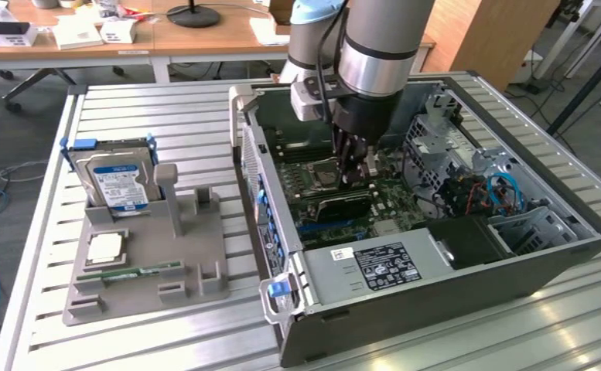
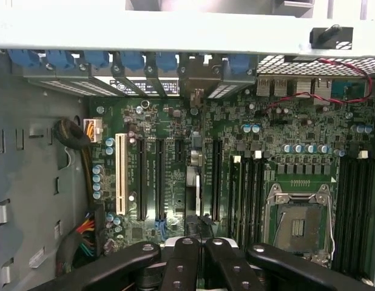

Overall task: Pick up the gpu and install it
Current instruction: 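Press down on the gpu until it lock into place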

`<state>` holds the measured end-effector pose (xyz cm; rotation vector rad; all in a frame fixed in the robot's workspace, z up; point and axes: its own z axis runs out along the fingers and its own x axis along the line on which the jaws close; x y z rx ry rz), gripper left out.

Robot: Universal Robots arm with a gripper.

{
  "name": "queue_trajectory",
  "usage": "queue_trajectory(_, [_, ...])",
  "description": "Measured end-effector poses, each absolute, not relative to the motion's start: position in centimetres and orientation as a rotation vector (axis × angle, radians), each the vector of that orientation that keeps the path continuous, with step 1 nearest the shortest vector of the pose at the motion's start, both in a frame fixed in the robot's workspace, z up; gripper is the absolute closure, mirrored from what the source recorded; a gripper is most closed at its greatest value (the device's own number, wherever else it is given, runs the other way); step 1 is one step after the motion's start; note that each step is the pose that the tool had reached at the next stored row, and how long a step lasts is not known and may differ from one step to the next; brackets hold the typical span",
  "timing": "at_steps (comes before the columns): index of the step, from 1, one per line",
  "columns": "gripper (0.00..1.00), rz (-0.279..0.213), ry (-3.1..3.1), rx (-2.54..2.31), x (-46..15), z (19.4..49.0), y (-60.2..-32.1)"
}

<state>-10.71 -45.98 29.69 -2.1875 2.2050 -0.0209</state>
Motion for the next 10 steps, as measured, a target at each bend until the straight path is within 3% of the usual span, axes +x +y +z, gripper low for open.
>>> queue_trajectory(10, [0.90,-0.021,2.205,-2.188,-11.14,29.29,-45.44])
